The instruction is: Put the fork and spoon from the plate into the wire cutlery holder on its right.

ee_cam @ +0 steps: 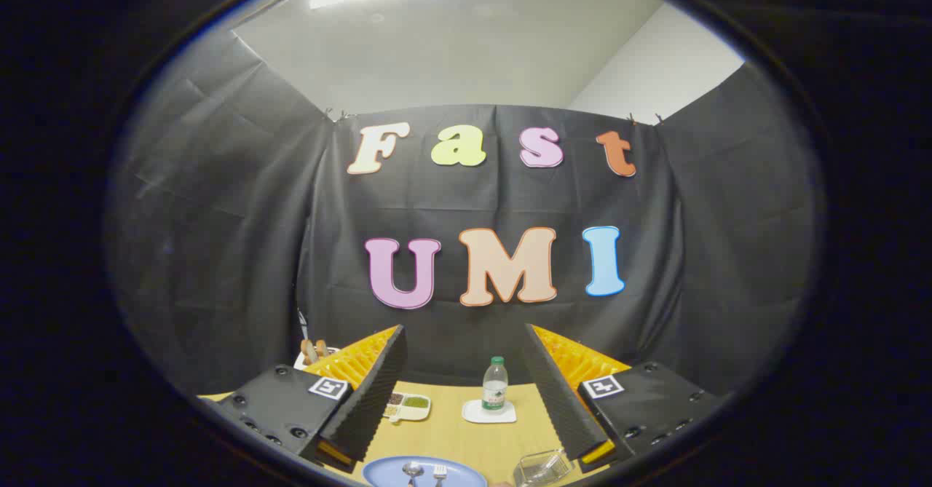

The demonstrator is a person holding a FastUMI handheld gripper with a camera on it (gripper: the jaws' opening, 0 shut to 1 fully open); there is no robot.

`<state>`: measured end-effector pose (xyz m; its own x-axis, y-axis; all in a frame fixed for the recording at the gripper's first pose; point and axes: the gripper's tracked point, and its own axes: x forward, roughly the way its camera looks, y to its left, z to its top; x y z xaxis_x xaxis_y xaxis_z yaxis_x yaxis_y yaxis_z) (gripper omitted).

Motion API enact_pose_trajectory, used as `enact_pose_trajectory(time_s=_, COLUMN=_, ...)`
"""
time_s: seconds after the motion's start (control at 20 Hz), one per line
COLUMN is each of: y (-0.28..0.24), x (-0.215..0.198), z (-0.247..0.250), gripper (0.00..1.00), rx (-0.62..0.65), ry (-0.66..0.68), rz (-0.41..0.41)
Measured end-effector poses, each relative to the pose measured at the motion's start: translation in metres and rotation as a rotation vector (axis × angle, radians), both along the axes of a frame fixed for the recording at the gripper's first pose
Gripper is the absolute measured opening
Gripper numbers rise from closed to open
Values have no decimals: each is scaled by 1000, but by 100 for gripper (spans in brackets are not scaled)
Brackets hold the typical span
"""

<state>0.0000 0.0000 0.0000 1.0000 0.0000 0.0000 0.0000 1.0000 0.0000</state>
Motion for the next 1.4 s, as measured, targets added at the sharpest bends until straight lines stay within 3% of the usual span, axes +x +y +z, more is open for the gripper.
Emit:
enact_pose_trajectory(time_s=0.8, y=-4, x=11, z=-16, gripper=100, rx=-13, ry=34, rz=5)
enact_pose_trajectory(time_s=1.4, y=13, x=-3, z=-145, gripper=100, rx=-71, ry=386, rz=122)
